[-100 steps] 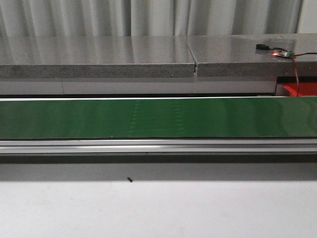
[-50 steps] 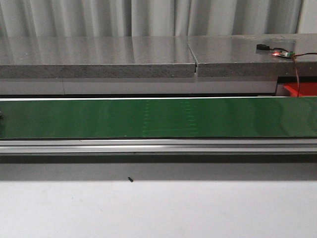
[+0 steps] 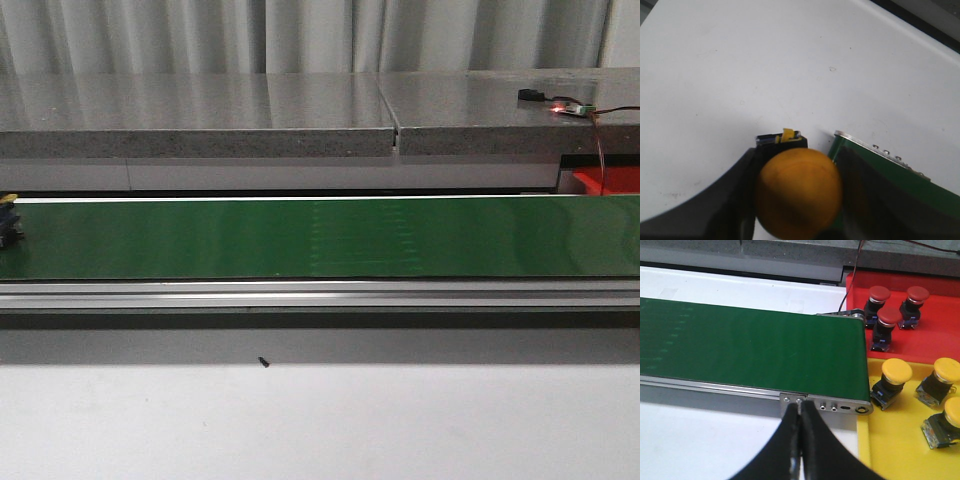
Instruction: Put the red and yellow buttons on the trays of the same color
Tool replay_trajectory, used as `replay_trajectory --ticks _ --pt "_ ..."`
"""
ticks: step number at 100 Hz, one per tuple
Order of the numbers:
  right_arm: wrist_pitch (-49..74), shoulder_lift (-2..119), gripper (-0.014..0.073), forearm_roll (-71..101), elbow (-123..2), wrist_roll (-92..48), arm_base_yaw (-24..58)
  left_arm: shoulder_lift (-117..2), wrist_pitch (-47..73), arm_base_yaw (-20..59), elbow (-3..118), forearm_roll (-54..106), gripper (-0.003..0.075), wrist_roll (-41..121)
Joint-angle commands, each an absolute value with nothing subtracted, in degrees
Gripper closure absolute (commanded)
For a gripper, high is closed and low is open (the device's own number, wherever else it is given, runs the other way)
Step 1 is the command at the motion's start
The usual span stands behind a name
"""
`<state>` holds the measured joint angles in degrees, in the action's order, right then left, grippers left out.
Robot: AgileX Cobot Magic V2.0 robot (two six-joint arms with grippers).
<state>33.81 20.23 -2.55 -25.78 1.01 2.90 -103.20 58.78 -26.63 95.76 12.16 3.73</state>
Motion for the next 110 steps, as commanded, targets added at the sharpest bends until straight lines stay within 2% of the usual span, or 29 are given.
replay_trajectory --ticks 1,40,73,82,99,110 --pt "29.97 20.59 0.071 -2.66 -27.06 0.48 2.69 -98.13 57.03 -25.8 94.75 13.36 0.0521 4.08" --pt "29.97 20.59 0.071 -2.66 -27.06 0.48 2.69 -95.43 53.1 -20.78 82.51 14.09 0.0521 5.33" --pt "29.97 20.59 0.071 -2.66 -27.06 0.48 2.69 -96.46 50.52 -18.22 78.79 14.45 0.0514 5.33" --pt "29.97 20.59 0.071 -2.66 -27.06 0.48 2.69 -96.98 51.14 -18.22 78.79 14.56 0.0447 5.33" --pt "29.97 20.59 0.071 -2.66 -27.06 0.48 2.69 -96.48 51.17 -18.22 78.79 14.56 0.0174 6.84" --pt "29.97 20.59 0.071 -2.66 -27.06 0.48 2.69 -95.17 50.39 -18.22 78.79 14.56 0.0153 6.93"
